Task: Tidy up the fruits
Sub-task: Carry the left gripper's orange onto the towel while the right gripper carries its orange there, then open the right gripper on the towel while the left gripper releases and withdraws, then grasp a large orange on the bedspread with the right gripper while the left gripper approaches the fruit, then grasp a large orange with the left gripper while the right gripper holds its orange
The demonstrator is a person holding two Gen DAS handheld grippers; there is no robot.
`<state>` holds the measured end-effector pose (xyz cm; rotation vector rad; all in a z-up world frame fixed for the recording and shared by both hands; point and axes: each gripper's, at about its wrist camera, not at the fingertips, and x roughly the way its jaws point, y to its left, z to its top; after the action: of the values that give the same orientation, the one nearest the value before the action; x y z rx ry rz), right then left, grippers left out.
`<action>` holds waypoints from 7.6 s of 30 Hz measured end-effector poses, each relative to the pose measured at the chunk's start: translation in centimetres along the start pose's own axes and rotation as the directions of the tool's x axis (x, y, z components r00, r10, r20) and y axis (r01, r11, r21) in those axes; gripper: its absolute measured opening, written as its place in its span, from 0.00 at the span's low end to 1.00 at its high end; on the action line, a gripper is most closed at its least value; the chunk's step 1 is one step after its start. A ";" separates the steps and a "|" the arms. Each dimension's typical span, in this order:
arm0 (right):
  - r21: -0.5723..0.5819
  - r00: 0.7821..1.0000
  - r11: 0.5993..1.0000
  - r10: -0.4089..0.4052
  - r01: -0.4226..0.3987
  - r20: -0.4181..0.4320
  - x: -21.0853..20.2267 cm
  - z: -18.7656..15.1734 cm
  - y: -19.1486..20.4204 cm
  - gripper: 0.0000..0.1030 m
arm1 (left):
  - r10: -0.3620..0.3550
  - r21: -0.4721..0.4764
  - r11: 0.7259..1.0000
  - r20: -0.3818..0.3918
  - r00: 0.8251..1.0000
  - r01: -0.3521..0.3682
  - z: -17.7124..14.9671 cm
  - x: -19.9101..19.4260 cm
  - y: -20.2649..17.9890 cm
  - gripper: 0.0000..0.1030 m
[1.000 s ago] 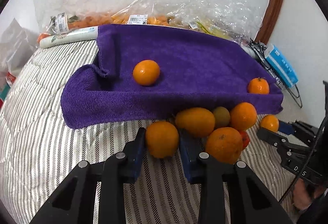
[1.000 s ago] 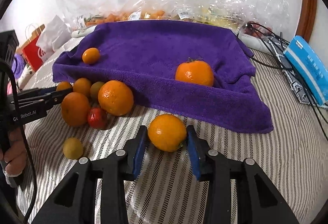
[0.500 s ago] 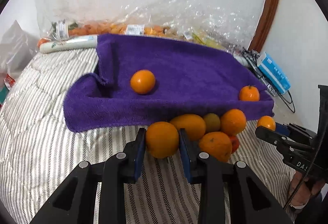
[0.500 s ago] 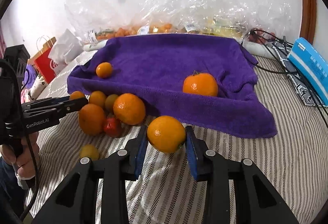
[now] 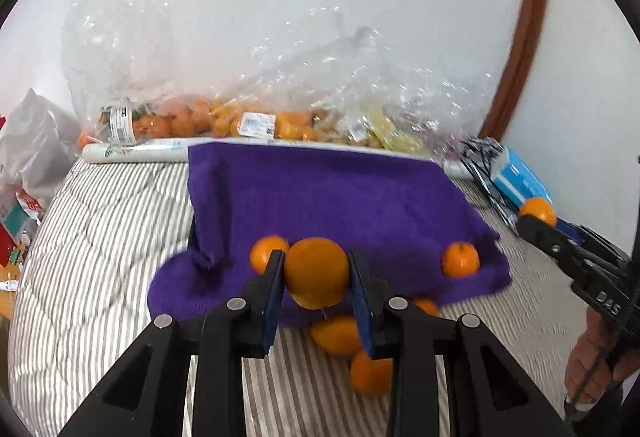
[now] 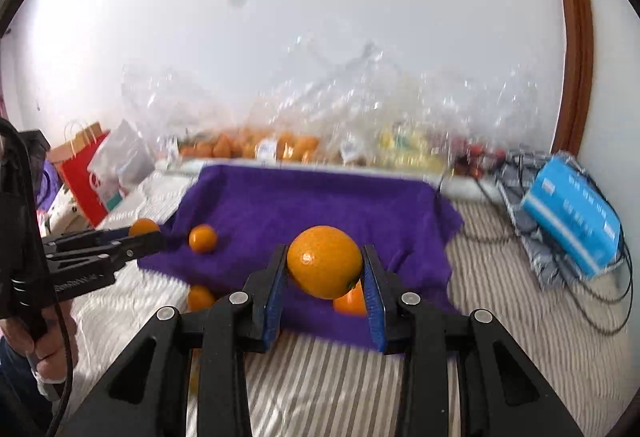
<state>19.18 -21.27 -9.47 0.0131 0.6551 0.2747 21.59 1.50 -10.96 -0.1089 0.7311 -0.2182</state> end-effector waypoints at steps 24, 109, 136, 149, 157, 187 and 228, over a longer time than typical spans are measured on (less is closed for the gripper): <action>0.077 0.995 0.995 -0.050 0.057 -0.088 8.9 -0.1 -3.9 0.35 | 0.004 0.011 1.000 -0.008 1.000 -0.004 0.0 6.5 -1.1 0.29; 0.015 0.997 0.999 -0.034 0.035 -0.067 7.5 -0.9 -1.4 0.43 | 0.044 -0.005 0.999 0.053 0.998 -0.044 -3.3 3.6 0.1 0.39; 0.011 0.986 0.999 0.038 -0.036 -0.163 4.4 -6.0 5.4 0.43 | 0.099 -0.148 0.984 0.019 0.995 -0.095 -7.8 -0.7 5.5 0.40; 0.011 0.968 0.999 -0.027 0.031 -0.251 7.4 -6.7 6.5 0.43 | 0.041 -0.190 0.981 0.016 0.999 -0.038 -7.6 -1.1 6.1 0.40; 0.032 0.977 0.999 -0.019 0.026 -0.212 6.0 -6.6 5.7 0.40 | 0.042 -0.178 0.983 0.004 0.999 -0.040 -7.7 -0.8 5.9 0.40; 0.081 0.986 0.996 -0.024 0.038 -0.167 1.5 -9.2 -3.1 0.41 | -0.194 0.030 0.979 -0.159 0.968 0.201 -8.5 3.2 -2.6 0.43; 0.103 0.983 0.994 -0.015 0.034 -0.183 2.1 -9.3 -3.3 0.41 | -0.195 -0.040 0.981 -0.096 0.976 0.192 -8.4 3.0 -1.7 0.33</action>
<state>15.93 -24.63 -18.45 0.0818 0.8503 0.2185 17.85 -1.02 -18.77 -0.1999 0.8242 -0.4007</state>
